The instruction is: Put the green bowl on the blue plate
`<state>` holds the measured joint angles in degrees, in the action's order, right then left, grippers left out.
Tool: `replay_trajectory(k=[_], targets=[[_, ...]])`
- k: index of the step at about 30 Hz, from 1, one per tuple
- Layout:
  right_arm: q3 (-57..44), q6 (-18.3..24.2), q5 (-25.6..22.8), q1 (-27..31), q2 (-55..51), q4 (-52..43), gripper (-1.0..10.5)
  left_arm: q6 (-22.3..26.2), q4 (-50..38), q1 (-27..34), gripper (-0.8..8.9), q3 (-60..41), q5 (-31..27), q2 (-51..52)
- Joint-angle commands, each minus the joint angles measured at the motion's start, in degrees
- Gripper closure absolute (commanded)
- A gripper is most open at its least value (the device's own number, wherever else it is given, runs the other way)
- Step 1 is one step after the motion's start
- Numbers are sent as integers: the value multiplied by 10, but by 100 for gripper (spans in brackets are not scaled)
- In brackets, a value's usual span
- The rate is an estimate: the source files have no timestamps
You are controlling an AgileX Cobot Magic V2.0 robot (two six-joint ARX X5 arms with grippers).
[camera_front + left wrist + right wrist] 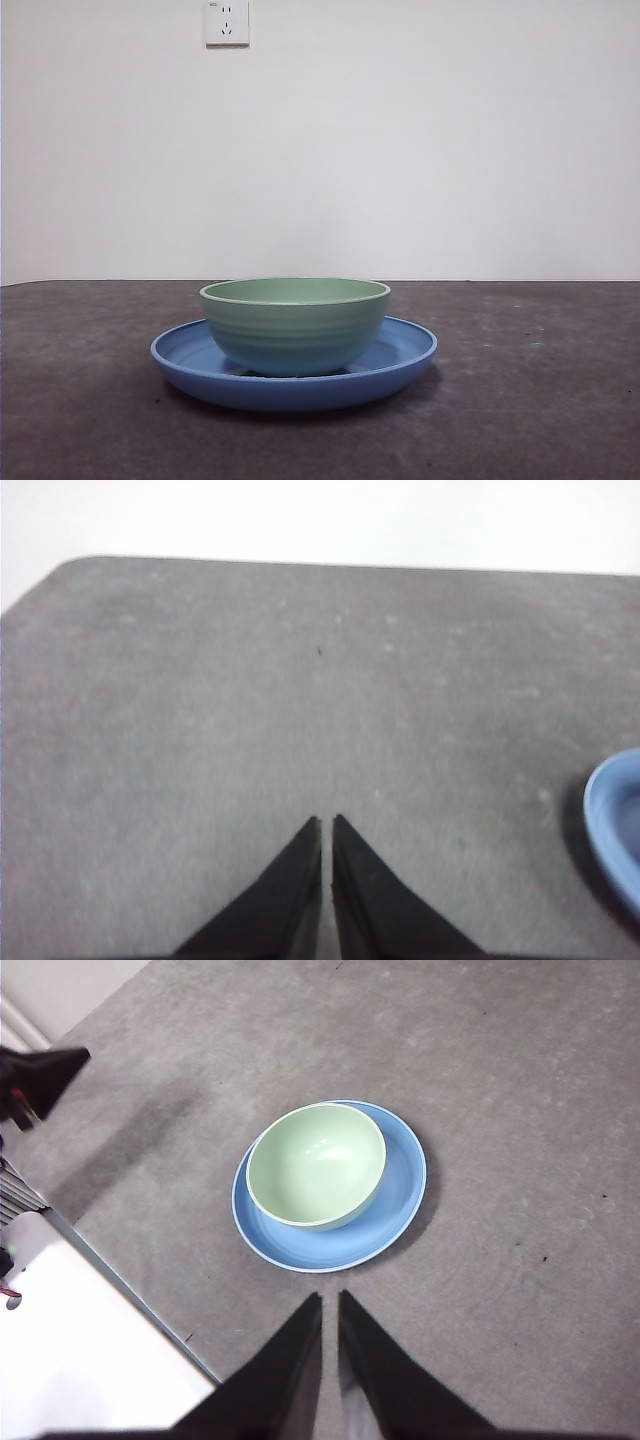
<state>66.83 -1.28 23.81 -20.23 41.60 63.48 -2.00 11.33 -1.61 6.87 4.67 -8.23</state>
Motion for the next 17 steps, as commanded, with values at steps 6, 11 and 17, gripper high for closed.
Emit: replay_trajectory(k=[6, 11, 17], targets=[[10, 5, 1, -3, 2, -7, 923, 9, -15, 13, 794, -56, -6, 60], [10, 5, 1, -3, 2, -7, 923, 10, -6, 17, 794, -62, -22, 72], [10, 5, 1, -3, 2, -7, 923, 11, -4, 20, 795, -62, -57, 81]])
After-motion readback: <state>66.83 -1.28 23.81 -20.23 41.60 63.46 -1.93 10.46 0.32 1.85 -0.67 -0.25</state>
